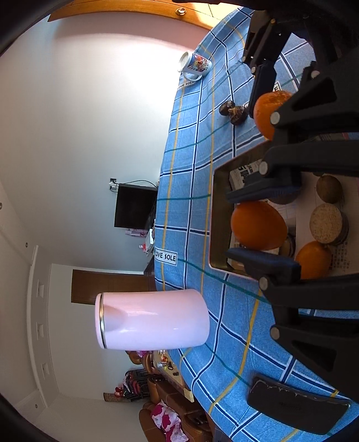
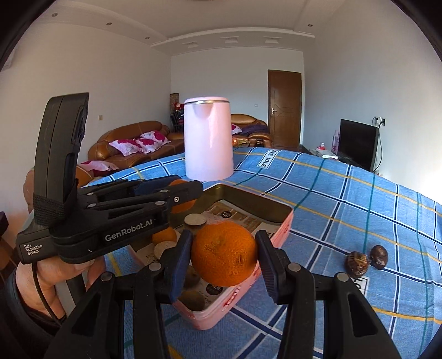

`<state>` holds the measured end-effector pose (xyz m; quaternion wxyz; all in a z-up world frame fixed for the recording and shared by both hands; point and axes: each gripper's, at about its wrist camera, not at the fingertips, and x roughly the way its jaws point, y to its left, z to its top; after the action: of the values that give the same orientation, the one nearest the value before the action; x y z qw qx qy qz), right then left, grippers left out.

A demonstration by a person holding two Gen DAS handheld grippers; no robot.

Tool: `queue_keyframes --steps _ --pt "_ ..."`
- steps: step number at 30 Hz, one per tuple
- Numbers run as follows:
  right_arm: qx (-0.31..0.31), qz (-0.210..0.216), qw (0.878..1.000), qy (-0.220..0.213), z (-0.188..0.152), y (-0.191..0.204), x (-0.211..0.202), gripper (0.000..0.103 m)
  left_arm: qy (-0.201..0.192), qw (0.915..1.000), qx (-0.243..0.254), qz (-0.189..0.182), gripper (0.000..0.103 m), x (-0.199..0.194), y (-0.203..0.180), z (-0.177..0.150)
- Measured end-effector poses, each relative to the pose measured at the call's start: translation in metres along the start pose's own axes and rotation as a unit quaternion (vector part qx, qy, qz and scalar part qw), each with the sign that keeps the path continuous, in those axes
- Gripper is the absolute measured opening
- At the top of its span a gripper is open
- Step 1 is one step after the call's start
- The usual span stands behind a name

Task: Organize fruits
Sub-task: 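Open both tools to drop the oranges into the tin box, then grasp the knobby brown fruit with the left tool while the right tool grasps the dark brown fruit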

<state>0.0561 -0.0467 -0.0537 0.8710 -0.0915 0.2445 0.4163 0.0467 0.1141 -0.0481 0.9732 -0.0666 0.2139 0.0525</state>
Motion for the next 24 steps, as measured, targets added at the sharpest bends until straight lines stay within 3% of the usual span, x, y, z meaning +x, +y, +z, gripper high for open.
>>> queue_keyframes --steps 9,14,17,19,22,24 --pt "-0.012 0.011 0.997 0.079 -0.006 0.009 0.034 0.050 0.017 0.9997 -0.013 0.014 0.037 0.006 0.011 -0.005" --pt "-0.009 -0.002 0.999 0.051 -0.004 -0.005 0.008 0.050 -0.001 1.0000 -0.004 0.003 0.050 -0.003 -0.003 0.005" --pt "-0.001 -0.042 0.998 0.036 0.000 -0.032 -0.019 0.052 -0.011 0.9998 0.009 -0.014 0.055 -0.008 -0.023 0.015" --pt "0.025 -0.079 0.996 0.029 0.005 -0.064 -0.033 0.058 -0.018 0.9993 0.019 -0.026 0.065 -0.009 -0.042 0.022" --pt "0.082 -0.151 0.985 0.033 0.010 -0.119 -0.043 0.062 -0.021 0.9981 0.035 -0.047 0.070 -0.003 -0.074 0.031" --pt "0.117 -0.176 0.976 0.054 0.009 -0.153 -0.035 0.062 -0.019 0.9974 0.042 -0.055 0.070 0.006 -0.093 0.037"
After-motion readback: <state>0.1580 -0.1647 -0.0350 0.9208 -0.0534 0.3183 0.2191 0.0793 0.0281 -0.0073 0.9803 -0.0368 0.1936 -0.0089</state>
